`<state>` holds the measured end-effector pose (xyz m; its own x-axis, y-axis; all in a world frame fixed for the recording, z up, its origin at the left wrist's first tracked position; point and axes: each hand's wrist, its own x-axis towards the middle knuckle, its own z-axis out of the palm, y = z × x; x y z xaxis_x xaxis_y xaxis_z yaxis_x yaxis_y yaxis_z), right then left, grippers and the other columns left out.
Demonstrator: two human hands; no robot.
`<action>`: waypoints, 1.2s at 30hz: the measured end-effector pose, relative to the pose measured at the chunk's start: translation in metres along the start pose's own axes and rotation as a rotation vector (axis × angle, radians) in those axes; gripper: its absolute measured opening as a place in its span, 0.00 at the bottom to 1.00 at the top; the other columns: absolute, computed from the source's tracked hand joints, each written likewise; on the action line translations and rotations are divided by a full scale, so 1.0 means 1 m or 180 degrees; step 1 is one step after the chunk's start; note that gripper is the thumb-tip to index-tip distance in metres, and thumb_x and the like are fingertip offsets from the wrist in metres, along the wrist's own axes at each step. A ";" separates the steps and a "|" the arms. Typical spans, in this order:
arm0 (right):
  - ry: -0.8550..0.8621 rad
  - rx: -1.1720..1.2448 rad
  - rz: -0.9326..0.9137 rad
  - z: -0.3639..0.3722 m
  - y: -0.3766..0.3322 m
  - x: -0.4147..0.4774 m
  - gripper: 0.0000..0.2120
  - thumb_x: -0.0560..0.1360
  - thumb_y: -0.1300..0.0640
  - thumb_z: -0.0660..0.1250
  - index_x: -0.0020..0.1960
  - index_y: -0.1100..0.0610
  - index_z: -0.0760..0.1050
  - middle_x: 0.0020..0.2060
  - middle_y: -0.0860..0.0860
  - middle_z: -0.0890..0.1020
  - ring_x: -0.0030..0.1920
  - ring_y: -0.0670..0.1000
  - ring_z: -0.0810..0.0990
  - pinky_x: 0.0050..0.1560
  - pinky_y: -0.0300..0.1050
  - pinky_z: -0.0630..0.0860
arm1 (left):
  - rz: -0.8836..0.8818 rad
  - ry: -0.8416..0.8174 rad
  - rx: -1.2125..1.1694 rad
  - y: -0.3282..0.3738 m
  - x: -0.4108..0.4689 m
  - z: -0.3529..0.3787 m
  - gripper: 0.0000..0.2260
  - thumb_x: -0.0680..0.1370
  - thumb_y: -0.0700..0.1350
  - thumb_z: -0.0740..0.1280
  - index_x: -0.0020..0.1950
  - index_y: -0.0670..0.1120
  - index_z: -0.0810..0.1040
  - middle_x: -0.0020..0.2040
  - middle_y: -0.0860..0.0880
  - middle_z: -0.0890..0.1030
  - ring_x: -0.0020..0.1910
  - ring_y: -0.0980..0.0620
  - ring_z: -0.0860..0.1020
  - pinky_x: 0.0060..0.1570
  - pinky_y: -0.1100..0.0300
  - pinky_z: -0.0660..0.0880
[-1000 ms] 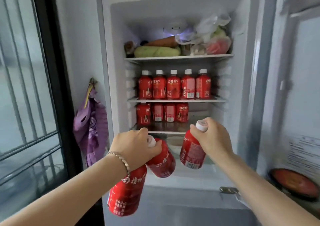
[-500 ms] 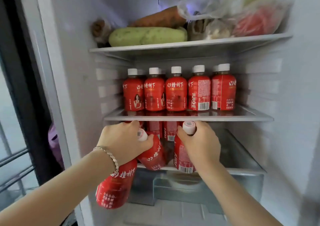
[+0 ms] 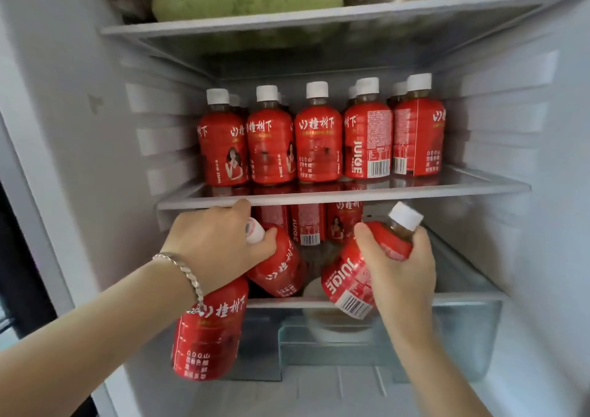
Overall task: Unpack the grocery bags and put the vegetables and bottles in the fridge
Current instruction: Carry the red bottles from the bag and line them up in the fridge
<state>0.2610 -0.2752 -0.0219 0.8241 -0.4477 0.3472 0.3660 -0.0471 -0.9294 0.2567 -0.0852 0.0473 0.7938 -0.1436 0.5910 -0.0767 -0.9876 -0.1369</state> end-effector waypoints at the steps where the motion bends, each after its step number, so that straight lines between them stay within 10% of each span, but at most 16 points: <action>1: 0.0112 0.0134 0.0108 -0.001 0.001 0.003 0.15 0.67 0.47 0.74 0.48 0.47 0.71 0.41 0.45 0.80 0.42 0.44 0.80 0.42 0.42 0.77 | 0.0036 0.0037 -0.0005 0.000 0.000 0.001 0.19 0.74 0.65 0.55 0.43 0.49 0.66 0.31 0.55 0.70 0.35 0.51 0.74 0.37 0.60 0.71; 22: 0.0205 -0.1280 -0.0495 0.042 0.015 0.031 0.28 0.67 0.38 0.70 0.62 0.49 0.69 0.52 0.47 0.80 0.52 0.50 0.80 0.51 0.47 0.77 | 0.0218 -0.0151 -0.0091 -0.019 0.003 -0.003 0.17 0.72 0.67 0.55 0.38 0.53 0.64 0.34 0.56 0.70 0.37 0.53 0.73 0.36 0.61 0.68; 29: -0.0342 -0.1666 -0.1169 0.084 0.023 0.034 0.30 0.69 0.40 0.69 0.66 0.52 0.67 0.55 0.51 0.78 0.54 0.53 0.79 0.48 0.43 0.75 | 0.0085 -0.0210 -0.0116 -0.031 -0.002 -0.007 0.18 0.72 0.67 0.55 0.39 0.53 0.67 0.35 0.56 0.73 0.36 0.55 0.73 0.31 0.63 0.65; 36: -0.1764 -0.1533 -0.0627 0.139 0.034 0.058 0.29 0.78 0.42 0.58 0.71 0.58 0.58 0.66 0.62 0.68 0.65 0.61 0.70 0.64 0.57 0.70 | -0.0099 -0.0232 -0.0203 -0.036 0.000 -0.004 0.18 0.73 0.66 0.56 0.40 0.52 0.67 0.36 0.55 0.72 0.39 0.53 0.73 0.38 0.61 0.68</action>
<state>0.3811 -0.1784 -0.0162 0.9062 0.1174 0.4062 0.4044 -0.5211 -0.7516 0.2570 -0.0495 0.0551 0.8380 -0.1101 0.5345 -0.0878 -0.9939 -0.0672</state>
